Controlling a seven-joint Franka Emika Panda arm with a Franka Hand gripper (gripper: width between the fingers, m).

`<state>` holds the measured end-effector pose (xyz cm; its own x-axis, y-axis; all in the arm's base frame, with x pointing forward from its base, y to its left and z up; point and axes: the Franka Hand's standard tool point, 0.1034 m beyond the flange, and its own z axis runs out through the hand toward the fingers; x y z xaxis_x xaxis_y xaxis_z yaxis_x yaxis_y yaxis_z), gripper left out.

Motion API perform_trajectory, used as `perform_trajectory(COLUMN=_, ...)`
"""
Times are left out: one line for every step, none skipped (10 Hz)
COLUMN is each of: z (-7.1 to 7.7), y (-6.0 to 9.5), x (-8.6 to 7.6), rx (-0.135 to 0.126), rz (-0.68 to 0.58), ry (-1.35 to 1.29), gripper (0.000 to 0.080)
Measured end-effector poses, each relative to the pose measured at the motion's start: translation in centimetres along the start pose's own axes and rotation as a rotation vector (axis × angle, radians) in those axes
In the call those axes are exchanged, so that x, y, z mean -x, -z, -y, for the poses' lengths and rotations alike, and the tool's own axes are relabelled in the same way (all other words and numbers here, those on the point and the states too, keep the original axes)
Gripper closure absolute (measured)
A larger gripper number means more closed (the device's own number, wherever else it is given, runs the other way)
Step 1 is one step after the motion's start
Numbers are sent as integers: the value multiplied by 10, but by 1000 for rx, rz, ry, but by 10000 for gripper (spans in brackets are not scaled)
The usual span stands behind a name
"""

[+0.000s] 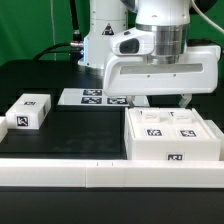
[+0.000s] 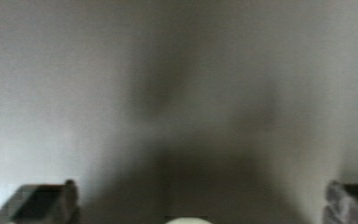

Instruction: Assemble cabinet

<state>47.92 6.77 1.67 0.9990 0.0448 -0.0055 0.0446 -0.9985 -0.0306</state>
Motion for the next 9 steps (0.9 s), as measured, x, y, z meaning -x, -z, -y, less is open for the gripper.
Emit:
perform_trajectory(z=1, y=1, x=0, rx=0, rz=-1, ry=3, gripper=18)
perform_trajectory(z=2, y=1, x=0, rx=0, rz=-1, ry=3, gripper=3)
perform_trajectory(z=2, y=0, x=0, rx=0, rz=0, ry=3, gripper=0)
perform_trajectory(z=1, y=0, x=0, rx=0, rz=0, ry=3, gripper=0)
perform_trajectory(z=0, y=-3, x=-2, rx=2, rz=-12, ry=0, gripper=2)
perform_trajectory(z=2, y=-8, x=-2, rx=2, rz=-20, ry=-4, gripper=2)
perform_trajectory(z=7, y=-10, x=-2, rx=2, rz=-26, ry=-2, gripper=2)
perform_trajectory(z=8, y=-11, x=-2, rx=2, rz=-28, ry=2, gripper=2)
perform_trajectory(z=7, y=-11, x=-2, rx=3, rz=-30, ry=3, gripper=2)
